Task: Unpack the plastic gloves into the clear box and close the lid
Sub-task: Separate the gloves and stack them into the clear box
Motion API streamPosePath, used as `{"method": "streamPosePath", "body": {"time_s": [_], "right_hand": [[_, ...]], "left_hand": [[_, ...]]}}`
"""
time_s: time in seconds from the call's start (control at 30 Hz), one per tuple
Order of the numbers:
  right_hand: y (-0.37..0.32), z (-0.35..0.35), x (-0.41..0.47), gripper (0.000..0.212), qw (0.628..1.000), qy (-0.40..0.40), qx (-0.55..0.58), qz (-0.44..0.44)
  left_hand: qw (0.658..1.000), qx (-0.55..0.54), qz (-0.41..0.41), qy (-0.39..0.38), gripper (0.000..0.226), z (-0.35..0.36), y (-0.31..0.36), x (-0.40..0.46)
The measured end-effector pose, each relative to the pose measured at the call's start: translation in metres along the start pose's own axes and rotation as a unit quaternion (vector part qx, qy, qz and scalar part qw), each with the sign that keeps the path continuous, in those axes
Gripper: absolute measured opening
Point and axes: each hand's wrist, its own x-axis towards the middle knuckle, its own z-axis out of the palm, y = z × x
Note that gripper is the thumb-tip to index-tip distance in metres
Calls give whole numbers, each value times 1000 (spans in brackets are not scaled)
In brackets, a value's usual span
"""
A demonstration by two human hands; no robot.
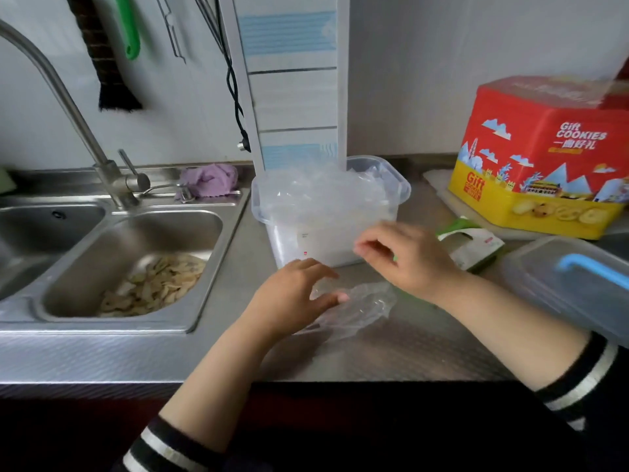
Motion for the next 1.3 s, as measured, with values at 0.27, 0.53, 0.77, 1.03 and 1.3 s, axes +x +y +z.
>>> {"method": "streamPosePath", "body": {"time_s": [0.27, 0.53, 0.77, 1.03, 1.3], "right_hand": [[2, 22, -33, 36, 936, -245, -2, 253], [-9, 10, -27, 19, 913, -131, 195, 334], [-24, 0, -11, 13, 854, -49, 372, 360], [-29, -10, 8, 14, 902, 9, 239, 360], [-5, -49, 73, 22, 916, 52, 170, 359]], "left_hand": [[997, 28, -77, 8, 19, 17, -8, 4], [962, -241, -117, 62, 22, 0, -8, -7], [955, -278, -96, -28, 49, -12, 18, 2], [920, -375, -67, -95, 47, -36, 22, 8], [940, -314, -85, 98, 15, -102, 23, 35]]}}
